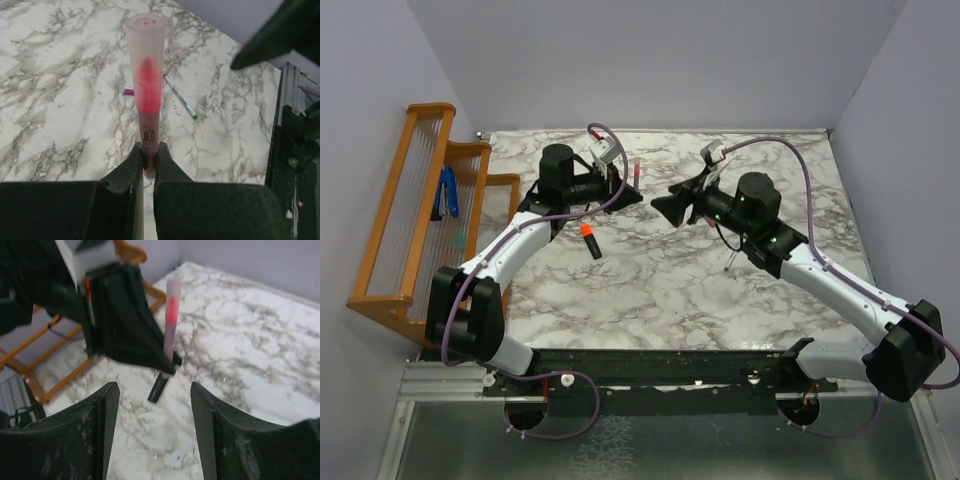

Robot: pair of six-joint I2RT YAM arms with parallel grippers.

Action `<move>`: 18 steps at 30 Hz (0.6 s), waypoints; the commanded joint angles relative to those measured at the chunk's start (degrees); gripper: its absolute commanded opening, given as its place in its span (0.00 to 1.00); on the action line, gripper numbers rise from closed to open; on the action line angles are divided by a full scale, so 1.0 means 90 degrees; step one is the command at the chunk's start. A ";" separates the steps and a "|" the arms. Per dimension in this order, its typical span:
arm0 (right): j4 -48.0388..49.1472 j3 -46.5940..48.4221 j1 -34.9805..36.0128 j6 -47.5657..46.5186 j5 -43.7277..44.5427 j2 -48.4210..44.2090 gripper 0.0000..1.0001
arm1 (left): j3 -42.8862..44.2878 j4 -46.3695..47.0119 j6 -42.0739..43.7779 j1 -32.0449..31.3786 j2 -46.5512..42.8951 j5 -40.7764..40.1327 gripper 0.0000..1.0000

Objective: Insert the pens into the pen caps

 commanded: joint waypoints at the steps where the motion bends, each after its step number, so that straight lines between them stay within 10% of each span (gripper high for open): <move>1: 0.0607 0.0685 -0.0186 -0.0224 -0.0151 0.0522 0.63 | -0.0334 0.0030 0.0249 -0.0063 -0.0553 0.1003 0.00; 18: 0.1224 0.1845 -0.0197 0.0207 -0.1088 0.1728 0.46 | -0.0282 -0.0315 0.0477 -0.0359 -0.0552 0.1068 0.00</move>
